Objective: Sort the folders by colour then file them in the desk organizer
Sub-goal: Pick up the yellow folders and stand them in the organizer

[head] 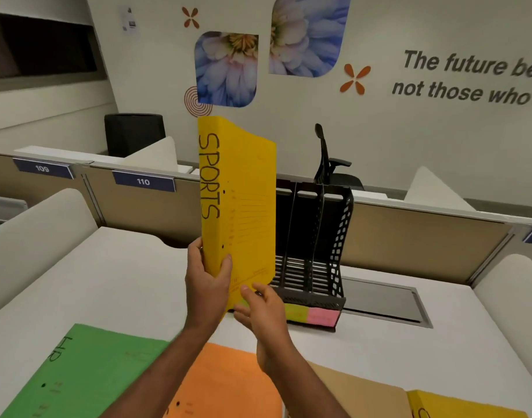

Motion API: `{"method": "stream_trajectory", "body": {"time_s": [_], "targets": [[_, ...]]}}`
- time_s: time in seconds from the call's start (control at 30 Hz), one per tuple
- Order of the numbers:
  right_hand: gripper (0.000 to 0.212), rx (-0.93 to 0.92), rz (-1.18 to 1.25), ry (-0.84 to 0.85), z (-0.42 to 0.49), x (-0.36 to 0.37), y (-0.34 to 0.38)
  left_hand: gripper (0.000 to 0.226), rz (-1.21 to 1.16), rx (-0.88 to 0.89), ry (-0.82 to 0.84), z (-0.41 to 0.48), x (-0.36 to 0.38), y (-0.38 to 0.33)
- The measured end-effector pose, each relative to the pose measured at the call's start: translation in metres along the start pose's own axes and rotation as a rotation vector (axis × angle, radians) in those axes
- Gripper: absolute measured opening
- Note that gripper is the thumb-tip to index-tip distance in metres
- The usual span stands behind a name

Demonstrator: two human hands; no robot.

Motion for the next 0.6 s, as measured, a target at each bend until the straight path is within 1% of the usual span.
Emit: {"method": "stream_trajectory", "body": {"time_s": [0.07, 0.17, 0.43, 0.6], "targets": [[0.043, 0.011, 0.049, 0.007, 0.015, 0.002, 0.007, 0.049, -0.002, 0.020, -0.029, 0.010, 0.005, 0.004], [0.039, 0.014, 0.055, -0.009, 0.036, 0.002, 0.012, 0.044, -0.022, 0.034, -0.033, 0.025, 0.015, 0.011], [0.031, -0.026, 0.026, -0.069, 0.084, -0.015, 0.008, 0.047, -0.065, 0.006, 0.052, 0.050, 0.044, 0.042], [0.020, -0.037, -0.014, -0.116, 0.109, -0.030, 0.004, 0.050, -0.079, -0.039, 0.110, 0.059, 0.061, 0.063]]}}
Point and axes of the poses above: each hand's wrist, its own z-axis towards the middle knuckle, its own x-axis out of the palm, y = z × x, the point moved 2 cm from there along z, towards the middle knuckle, and after that the axes turned 14 degrees about y, right-handed, at the moved point
